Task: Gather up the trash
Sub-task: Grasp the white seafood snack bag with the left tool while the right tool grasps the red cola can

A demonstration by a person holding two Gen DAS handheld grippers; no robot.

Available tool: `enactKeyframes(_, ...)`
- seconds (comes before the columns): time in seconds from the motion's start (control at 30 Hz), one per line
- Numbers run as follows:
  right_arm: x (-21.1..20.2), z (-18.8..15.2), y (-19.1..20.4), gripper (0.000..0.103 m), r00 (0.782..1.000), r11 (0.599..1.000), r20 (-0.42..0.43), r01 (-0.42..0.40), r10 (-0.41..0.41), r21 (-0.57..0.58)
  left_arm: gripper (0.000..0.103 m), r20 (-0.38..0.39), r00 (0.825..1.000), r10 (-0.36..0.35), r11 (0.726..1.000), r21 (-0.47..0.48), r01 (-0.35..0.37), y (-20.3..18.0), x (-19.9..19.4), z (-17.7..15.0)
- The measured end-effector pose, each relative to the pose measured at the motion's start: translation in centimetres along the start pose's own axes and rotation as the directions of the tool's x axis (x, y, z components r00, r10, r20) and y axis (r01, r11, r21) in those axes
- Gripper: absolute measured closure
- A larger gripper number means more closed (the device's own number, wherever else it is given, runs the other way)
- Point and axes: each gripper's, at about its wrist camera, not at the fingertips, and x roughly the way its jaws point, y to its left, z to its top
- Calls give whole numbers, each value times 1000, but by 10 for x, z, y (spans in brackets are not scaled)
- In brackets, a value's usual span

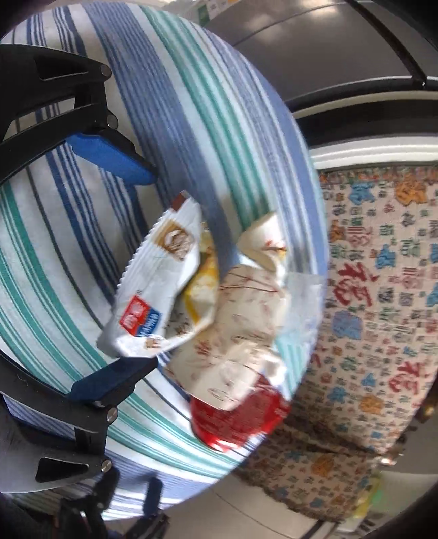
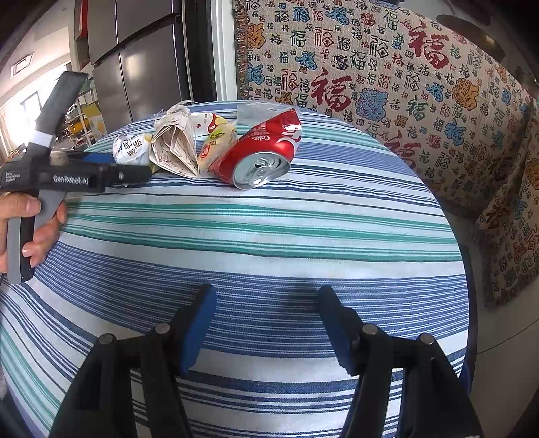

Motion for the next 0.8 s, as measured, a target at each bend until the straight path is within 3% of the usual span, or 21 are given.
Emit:
enactKeyframes(0.03, 0, 0, 0, 39, 1000, 1000, 1, -1, 1, -2, 12, 19, 1000, -1, 1000, 0, 1, 1, -3, 1)
enactKeyframes(0.07, 0, 0, 0, 39, 1000, 1000, 2, -4, 4, -4, 23, 33, 999, -13, 1000, 3, 13, 1, -5, 1)
enactKeyframes(0.1, 0, 0, 0, 39, 1000, 1000, 2, -8, 8, -7, 41, 41, 998, -36, 999, 12, 35, 0, -7, 1)
enactKeyframes(0.13, 0, 0, 0, 39, 1000, 1000, 3, -11, 11, -9, 51, 46, 997, -56, 998, 25, 55, -2, -10, 0)
enactKeyframes(0.2, 1, 1, 0, 39, 1000, 1000, 3, -13, 13, -12, 56, 49, 998, -35, 998, 47, 33, -7, -15, -6)
enactKeyframes(0.3, 2, 3, -1, 38, 1000, 1000, -5, -16, 16, -5, 58, 24, 1000, -17, 999, 44, 16, -10, -28, -17)
enactKeyframes(0.47, 7, 8, -7, 36, 1000, 1000, -6, -21, 21, 21, 58, -30, 1000, 5, 999, -52, -6, -14, -67, -51)
enactKeyframes(0.57, 17, 23, -13, 30, 996, 990, 3, -86, 86, 115, 58, -26, 999, 19, 998, -53, -21, -18, -82, -73)
enactKeyframes(0.8, 46, 65, -22, 29, 982, 929, 58, -191, 182, 316, 57, -9, 998, 56, 998, -20, -56, -27, -77, -78)
